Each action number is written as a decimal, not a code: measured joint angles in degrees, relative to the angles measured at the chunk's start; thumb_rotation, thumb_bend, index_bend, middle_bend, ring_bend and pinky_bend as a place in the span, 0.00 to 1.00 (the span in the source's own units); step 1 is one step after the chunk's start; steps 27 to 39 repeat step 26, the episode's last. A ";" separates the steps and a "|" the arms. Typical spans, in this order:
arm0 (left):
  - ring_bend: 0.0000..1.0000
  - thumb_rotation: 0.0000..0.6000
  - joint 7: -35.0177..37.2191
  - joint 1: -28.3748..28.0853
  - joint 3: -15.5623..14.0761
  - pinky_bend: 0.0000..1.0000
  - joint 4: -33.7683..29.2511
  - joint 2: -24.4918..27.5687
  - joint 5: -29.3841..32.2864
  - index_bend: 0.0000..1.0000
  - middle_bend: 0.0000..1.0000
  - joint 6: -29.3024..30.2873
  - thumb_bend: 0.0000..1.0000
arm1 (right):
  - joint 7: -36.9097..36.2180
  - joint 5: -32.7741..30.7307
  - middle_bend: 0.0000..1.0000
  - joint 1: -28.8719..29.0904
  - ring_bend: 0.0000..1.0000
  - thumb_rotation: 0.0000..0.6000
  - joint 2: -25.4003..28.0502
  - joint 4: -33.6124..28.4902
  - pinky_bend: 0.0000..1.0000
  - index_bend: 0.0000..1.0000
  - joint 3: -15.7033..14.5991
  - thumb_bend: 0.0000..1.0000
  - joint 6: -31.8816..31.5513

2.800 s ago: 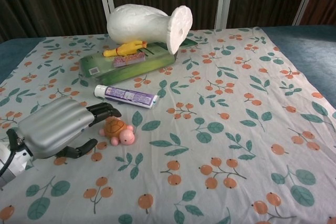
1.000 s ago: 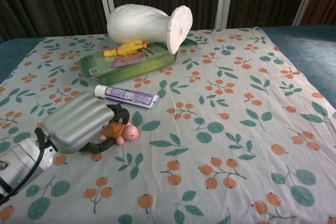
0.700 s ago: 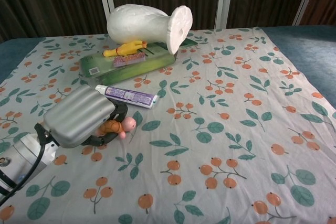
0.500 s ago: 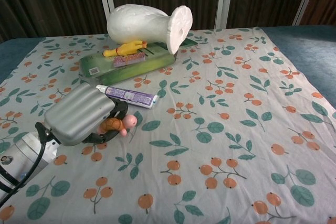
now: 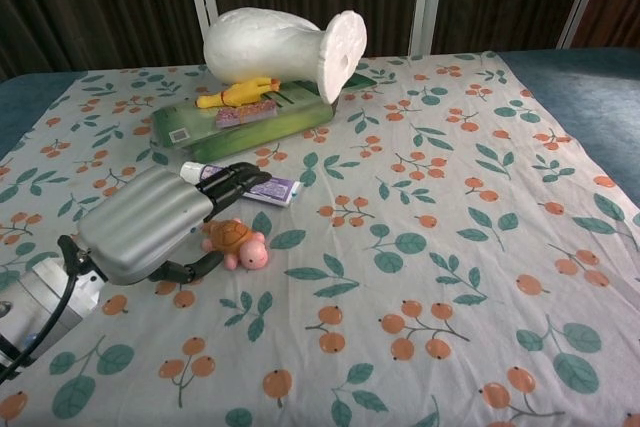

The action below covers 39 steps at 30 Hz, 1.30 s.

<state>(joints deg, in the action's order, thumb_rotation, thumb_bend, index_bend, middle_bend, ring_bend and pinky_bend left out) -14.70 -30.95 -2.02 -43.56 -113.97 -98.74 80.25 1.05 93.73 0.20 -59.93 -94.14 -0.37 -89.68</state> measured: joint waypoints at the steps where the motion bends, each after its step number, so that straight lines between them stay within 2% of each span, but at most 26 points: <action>1: 0.94 1.00 -0.77 0.26 -0.12 1.00 -1.41 0.79 -0.03 0.00 0.07 0.30 0.34 | 0.12 0.02 0.00 -0.01 0.00 1.00 -0.06 0.01 0.00 0.00 0.00 0.17 -0.01; 5: 0.90 1.00 -3.26 1.96 -0.96 1.00 -6.72 4.61 -0.61 0.00 0.07 2.96 0.34 | 0.45 0.16 0.00 -0.08 0.00 1.00 -0.15 0.05 0.00 0.00 -0.07 0.17 -0.06; 6: 0.86 1.00 -3.69 2.63 -1.28 1.00 -8.09 5.82 -0.83 0.00 0.07 4.06 0.34 | 0.51 0.19 0.00 -0.11 0.00 1.00 -0.17 0.04 0.00 0.00 -0.09 0.17 -0.10; 7: 0.77 1.00 -4.10 3.70 -1.81 0.99 -9.96 7.59 -1.17 0.00 0.06 5.81 0.34 | 0.65 0.23 0.00 -0.15 0.00 1.00 -0.20 0.03 0.00 0.00 -0.10 0.17 -0.17; 8: 0.64 1.00 -4.30 4.66 -2.30 0.93 -11.43 9.08 -1.43 0.00 0.06 7.28 0.34 | 0.79 0.27 0.00 -0.20 0.00 1.00 -0.24 0.02 0.00 0.00 -0.12 0.17 -0.24; 9: 0.49 1.00 -4.41 5.75 -2.86 0.80 -12.96 10.70 -1.66 0.00 0.05 8.80 0.34 | 0.93 0.31 0.00 -0.25 0.00 1.00 -0.29 0.00 0.00 0.00 -0.14 0.17 -0.32; 10: 0.39 1.00 -4.43 7.41 -3.70 0.69 -15.10 13.01 -1.85 0.00 0.05 10.92 0.34 | 1.15 0.37 0.00 -0.32 0.00 1.00 -0.38 -0.03 0.00 0.00 -0.15 0.17 -0.43; 11: 0.27 1.00 -4.35 8.85 -4.36 0.53 -16.76 14.85 -1.89 0.00 0.05 12.53 0.34 | 1.37 0.40 0.00 -0.37 0.00 1.00 -0.45 -0.05 0.00 0.00 -0.16 0.17 -0.51; 12: 0.18 1.00 -4.19 10.44 -5.02 0.40 -18.43 16.74 -1.83 0.00 0.05 14.13 0.34 | 1.61 0.44 0.00 -0.43 0.00 1.00 -0.55 -0.07 0.00 0.00 -0.17 0.17 -0.62; 14: 0.09 1.00 -3.50 14.53 -6.38 0.28 -22.13 21.17 -1.23 0.00 0.06 17.69 0.34 | 2.27 0.48 0.00 -0.57 0.00 1.00 -0.85 -0.13 0.00 0.00 -0.14 0.17 -0.87; 18: 0.04 1.00 -2.24 21.02 -7.66 0.20 -29.27 28.40 2.19 0.00 0.06 21.10 0.35 | 3.61 0.20 0.00 -0.64 0.00 1.00 -1.57 -0.26 0.00 0.00 0.08 0.17 -0.91; 25: 0.04 1.00 0.21 23.74 -6.20 0.16 -37.78 35.58 7.73 0.00 0.06 20.48 0.35 | 4.90 -0.07 0.00 -0.21 0.00 1.00 -2.22 -0.45 0.00 0.00 0.08 0.17 0.26; 39: 0.04 1.00 0.35 23.93 -5.95 0.15 -38.15 35.91 8.00 0.00 0.06 20.22 0.35 | 4.91 -0.06 0.00 -0.18 0.00 1.00 -2.23 -0.46 0.00 0.00 0.07 0.17 0.33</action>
